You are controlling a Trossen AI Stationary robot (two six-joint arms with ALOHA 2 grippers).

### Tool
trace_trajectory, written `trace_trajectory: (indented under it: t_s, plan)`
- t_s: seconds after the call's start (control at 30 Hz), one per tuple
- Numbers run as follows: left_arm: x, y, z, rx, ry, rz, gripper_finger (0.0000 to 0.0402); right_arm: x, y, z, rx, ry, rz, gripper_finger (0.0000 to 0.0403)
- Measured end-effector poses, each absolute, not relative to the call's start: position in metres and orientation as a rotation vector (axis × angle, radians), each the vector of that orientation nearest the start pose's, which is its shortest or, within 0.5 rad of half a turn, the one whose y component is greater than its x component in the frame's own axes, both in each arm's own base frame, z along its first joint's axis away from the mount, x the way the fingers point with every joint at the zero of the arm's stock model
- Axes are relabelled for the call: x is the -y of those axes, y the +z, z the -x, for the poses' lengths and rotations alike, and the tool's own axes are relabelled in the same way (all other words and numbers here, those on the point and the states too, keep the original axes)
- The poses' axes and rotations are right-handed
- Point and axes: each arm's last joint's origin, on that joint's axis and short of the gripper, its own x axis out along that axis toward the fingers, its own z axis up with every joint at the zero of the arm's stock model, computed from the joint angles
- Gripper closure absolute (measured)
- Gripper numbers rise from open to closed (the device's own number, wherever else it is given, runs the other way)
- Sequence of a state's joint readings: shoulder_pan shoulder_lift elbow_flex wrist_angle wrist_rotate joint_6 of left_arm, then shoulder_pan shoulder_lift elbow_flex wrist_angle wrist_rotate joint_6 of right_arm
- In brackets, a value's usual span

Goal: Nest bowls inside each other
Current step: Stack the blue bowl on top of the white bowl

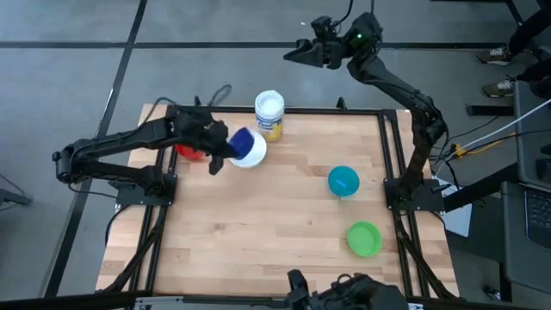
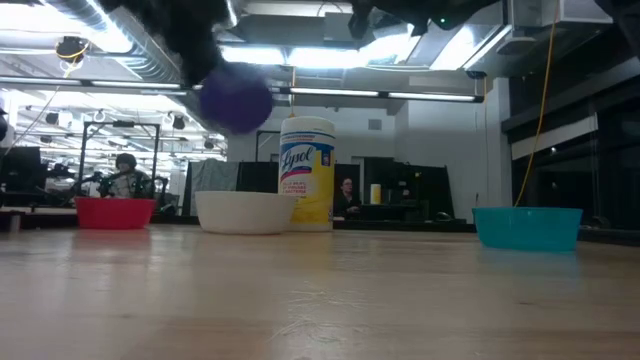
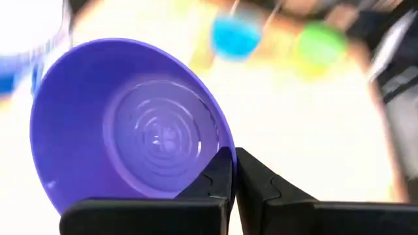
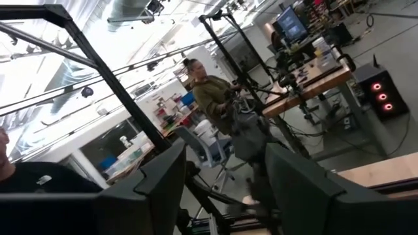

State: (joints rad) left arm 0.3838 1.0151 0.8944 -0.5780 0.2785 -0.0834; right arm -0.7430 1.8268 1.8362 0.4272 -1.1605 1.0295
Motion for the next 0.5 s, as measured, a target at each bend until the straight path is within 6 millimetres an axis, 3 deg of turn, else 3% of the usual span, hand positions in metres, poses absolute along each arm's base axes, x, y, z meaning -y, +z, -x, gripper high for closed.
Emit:
trace_trajectory:
  t_s: [0.17, 0.5]
  plan:
    - [-0.071, 0.277, -0.197, -0.831, 0.176, 0.236, 0.04, 0.249, 0.455, -0.318, 0.019, 0.502, -0.625, 0.019]
    - [-0.087, 0.234, -0.225, -1.061, 0.195, 0.101, 0.04, 0.224, 0.452, -0.339, 0.03, 0.524, -0.576, 0.019]
